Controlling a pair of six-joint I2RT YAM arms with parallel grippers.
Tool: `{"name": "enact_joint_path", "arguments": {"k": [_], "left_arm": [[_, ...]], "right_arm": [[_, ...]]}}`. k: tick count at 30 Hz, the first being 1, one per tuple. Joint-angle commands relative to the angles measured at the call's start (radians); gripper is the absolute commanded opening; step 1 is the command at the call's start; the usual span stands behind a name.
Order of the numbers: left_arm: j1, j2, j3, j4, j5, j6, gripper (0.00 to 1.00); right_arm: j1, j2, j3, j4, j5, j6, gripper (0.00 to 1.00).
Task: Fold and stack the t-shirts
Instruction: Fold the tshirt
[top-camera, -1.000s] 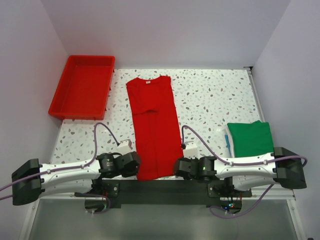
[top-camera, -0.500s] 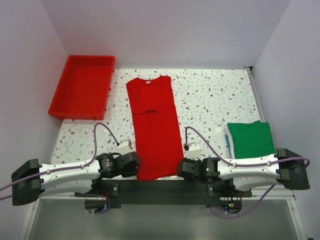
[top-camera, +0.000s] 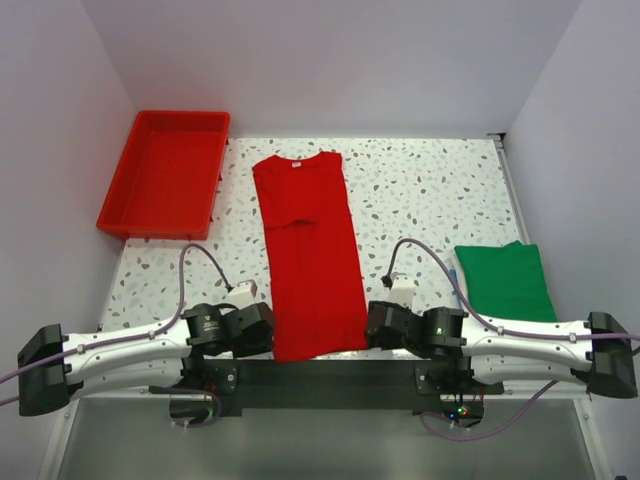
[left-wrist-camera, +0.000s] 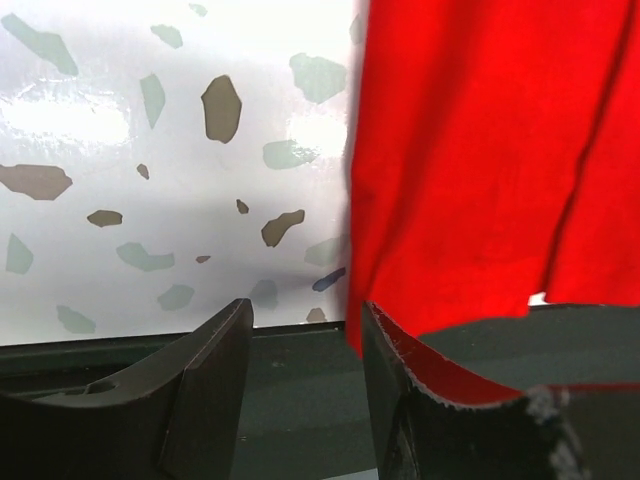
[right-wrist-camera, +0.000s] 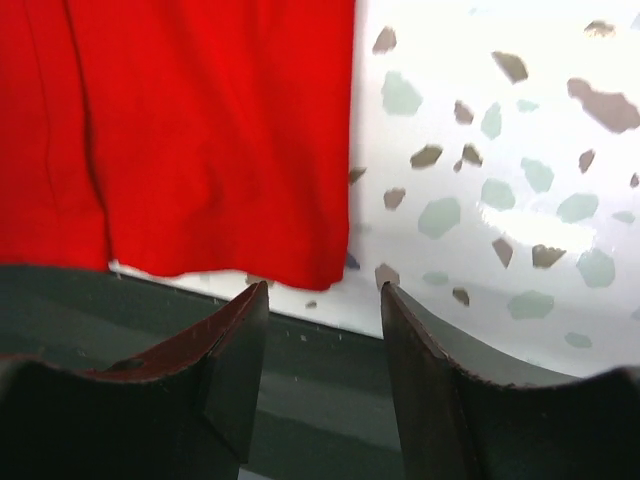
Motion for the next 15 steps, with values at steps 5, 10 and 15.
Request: {"name": "enact_joint_path", "arguments": {"k": [5, 10, 15], "left_arm": [[-0.019, 0.075, -0.015, 0.095, 0.049, -0.026, 0.49], [-0.036, 0.072, -0.049, 0.153, 0.065, -0.045, 0.47], [-0.066, 0.069, -0.083, 0.177, 0.069, -0.078, 0.47]], "right_arm": [[-0.235, -0.013, -0.113, 0.267, -0.228, -0.114, 0.52], [-0.246, 0.024, -0.142, 0.330, -0.291, -0.102, 0.52], [-0.246, 0.044, -0.185, 0.379, -0.342, -0.063, 0.50]]}}
